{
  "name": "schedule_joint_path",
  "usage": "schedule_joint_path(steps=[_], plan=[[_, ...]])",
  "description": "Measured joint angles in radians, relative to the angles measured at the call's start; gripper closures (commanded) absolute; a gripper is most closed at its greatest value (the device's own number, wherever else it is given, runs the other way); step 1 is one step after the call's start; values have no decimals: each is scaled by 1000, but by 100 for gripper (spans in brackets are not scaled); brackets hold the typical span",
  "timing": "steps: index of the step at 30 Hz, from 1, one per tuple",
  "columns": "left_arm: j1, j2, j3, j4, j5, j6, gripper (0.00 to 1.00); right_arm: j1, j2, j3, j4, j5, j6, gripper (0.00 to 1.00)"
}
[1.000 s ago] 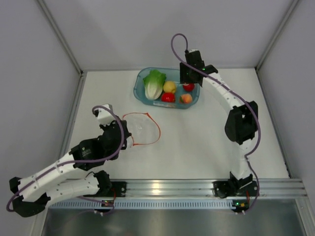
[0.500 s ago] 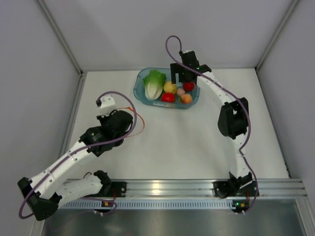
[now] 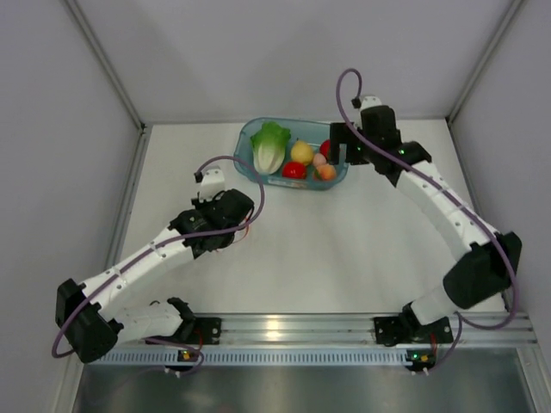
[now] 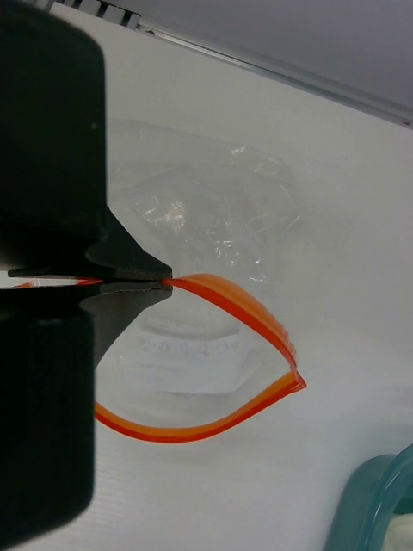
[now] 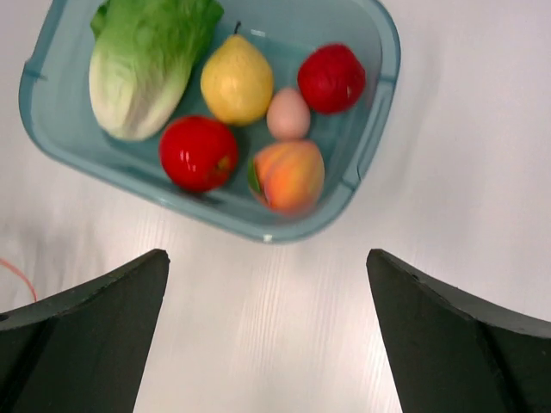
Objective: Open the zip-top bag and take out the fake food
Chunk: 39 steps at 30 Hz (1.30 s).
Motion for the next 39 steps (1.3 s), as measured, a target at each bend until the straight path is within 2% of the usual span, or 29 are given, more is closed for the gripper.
schedule_joint_path(steps=[3,4,6,7,10,13,16,21,33,39], plan=[[-14,34,0,0,18,-15,88,-3,-176,-184,21,-11,16,1],[-22,43,0,0,25,-20,75,-3,-225,-239,28,-13,25,1],[-45,60,0,0,37,-26,58,-3,-290,-320,31,-15,35,0],[-61,70,0,1,46,-29,37,-3,-320,-361,31,-14,42,0],[-87,86,3,7,80,-26,13,-3,-388,-448,31,-16,53,1],[-97,80,3,30,135,-11,2,-3,-457,-515,29,-10,60,1],[-97,38,2,74,204,17,2,-3,-532,-554,22,8,60,1],[-97,-124,0,136,275,66,2,-3,-691,-592,-2,31,59,1],[-97,-543,-12,134,287,245,2,-4,-1056,-655,-90,45,23,1],[-97,-564,0,95,248,351,2,-4,-1112,-664,-89,97,-5,1]])
